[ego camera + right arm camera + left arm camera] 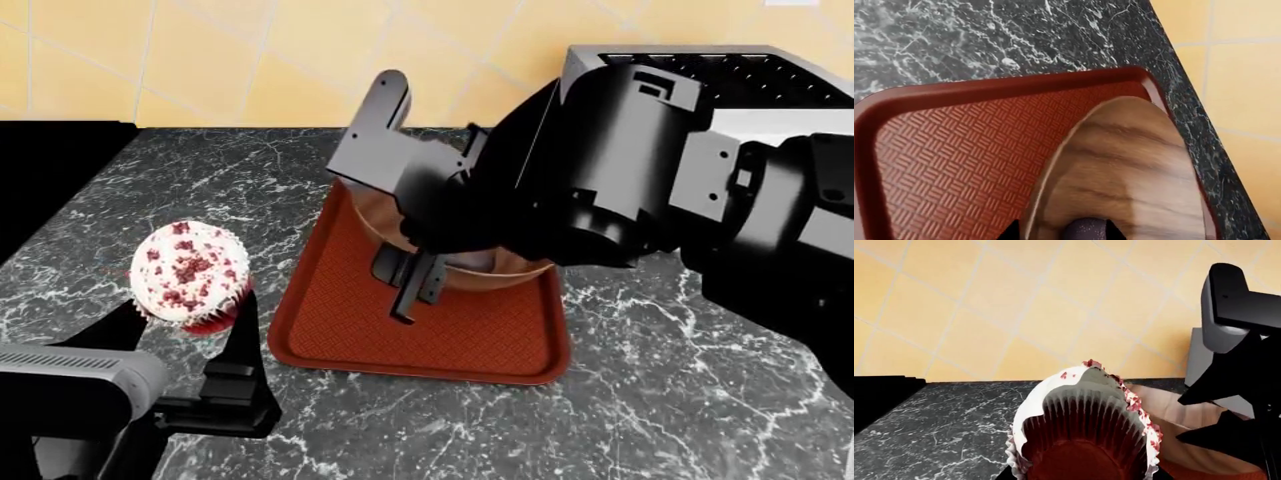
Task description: Pick up the bowl with donut and place it on the tray. Pick up the cupcake and place it on the tray.
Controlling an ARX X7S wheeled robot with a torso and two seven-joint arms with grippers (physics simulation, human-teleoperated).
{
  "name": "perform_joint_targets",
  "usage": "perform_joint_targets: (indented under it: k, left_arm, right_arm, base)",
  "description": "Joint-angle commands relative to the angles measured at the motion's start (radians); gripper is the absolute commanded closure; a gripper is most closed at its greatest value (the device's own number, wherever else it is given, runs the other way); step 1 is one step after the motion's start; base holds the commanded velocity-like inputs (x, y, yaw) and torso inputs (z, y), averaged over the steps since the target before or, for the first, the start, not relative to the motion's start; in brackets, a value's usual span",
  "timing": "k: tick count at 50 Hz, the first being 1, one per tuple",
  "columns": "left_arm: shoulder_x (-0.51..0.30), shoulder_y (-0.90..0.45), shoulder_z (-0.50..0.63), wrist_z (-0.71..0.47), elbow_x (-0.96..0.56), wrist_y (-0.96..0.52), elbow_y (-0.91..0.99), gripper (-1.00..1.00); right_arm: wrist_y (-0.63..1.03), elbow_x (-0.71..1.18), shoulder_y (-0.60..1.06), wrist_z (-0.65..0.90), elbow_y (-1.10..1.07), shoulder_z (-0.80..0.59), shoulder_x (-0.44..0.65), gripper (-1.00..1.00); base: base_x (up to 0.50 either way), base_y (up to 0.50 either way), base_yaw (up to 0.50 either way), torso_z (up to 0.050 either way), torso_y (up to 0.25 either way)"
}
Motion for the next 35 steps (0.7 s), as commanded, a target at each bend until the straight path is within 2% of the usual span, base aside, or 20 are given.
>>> perform_joint_targets:
  k: [1,18,35]
  left_arm:
    - [0.001,-0.003,-0.012,0.005,-0.004,0.013,0.000,1.00]
    - [0.001,0.001,-0.023,0.008,-0.008,0.007,0.002,1.00]
    - [0.003,0.003,-0.033,0.007,-0.010,-0.006,0.010,1.00]
  right_arm:
    - [-0.005,-0.030,0.009,0.008,0.007,0.006,0.000,-1.00]
    - [-0.004,-0.008,0.044,0.037,-0.046,0.045,0.019,-1.00]
    - [0.033,0.108,0.079,0.182,-0.242,0.134,0.106,-1.00]
  base:
    - [0.00,0.00,0.00,0.000,0.000]
    - [0.00,0.00,0.00,0.001,0.001]
    - [0.00,0.00,0.00,0.000,0.000]
